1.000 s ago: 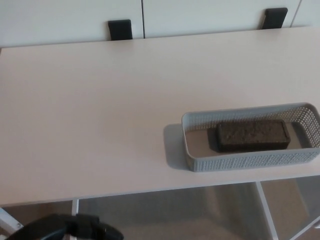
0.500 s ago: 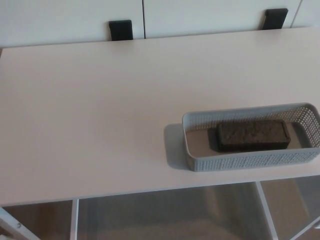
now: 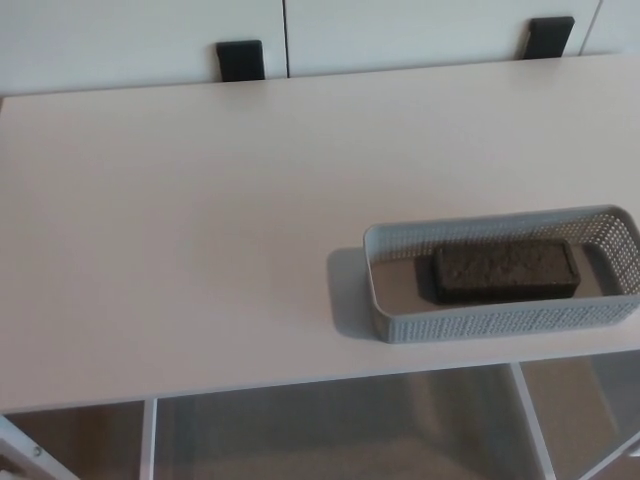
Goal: The robot walks towards a desk on which an eraser is kept on the left hand side and a container is kept on the right hand side. The robot picks up the eraser using its left hand and places it in the container.
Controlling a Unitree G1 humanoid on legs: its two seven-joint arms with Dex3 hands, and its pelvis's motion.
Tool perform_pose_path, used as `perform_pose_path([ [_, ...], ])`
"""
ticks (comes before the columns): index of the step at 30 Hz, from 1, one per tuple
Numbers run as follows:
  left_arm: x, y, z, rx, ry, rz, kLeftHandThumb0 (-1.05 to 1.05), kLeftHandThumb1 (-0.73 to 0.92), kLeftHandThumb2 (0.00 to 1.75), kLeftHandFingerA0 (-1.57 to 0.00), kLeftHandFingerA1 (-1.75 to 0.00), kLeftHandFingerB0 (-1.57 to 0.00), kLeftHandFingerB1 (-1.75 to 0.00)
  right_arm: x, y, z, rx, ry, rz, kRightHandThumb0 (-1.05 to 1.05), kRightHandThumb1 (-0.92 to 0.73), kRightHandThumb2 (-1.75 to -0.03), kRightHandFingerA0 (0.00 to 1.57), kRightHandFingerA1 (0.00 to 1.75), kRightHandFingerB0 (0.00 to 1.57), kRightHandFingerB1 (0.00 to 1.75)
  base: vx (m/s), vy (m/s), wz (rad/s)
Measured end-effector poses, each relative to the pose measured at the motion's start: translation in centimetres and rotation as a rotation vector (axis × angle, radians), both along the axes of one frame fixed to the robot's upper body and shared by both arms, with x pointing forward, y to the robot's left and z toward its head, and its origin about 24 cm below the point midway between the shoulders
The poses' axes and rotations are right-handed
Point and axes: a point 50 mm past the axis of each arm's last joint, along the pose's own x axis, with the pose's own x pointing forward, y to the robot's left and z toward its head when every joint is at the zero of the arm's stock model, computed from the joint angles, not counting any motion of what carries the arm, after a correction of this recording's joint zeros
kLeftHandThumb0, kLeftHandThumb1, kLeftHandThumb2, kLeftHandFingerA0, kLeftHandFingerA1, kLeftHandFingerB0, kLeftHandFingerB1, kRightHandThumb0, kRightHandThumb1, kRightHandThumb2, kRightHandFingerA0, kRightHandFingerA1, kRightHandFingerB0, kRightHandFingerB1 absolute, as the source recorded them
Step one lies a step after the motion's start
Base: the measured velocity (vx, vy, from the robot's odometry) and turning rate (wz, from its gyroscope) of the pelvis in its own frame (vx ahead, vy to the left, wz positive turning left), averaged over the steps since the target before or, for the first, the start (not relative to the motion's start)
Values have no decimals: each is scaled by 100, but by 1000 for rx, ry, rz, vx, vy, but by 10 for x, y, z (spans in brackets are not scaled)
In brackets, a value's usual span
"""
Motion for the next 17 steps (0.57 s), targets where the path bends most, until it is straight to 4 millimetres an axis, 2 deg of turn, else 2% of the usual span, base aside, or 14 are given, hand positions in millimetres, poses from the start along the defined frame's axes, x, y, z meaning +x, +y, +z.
perform_pose_path([
  [8,-1,14,-2,130,-62,12,-74,49,60,-60,-55,-55,-48,1,-1,1,-2,-14,-6,-33,-65,-59,65,48,44,38,0,0,0],
  [17,2,23,-3,238,-142,-8,-72,54,57,-61,-52,-58,-46,0,-1,1,-3,-26,-14,-33,-66,-59,65,47,44,38,0,0,0],
])
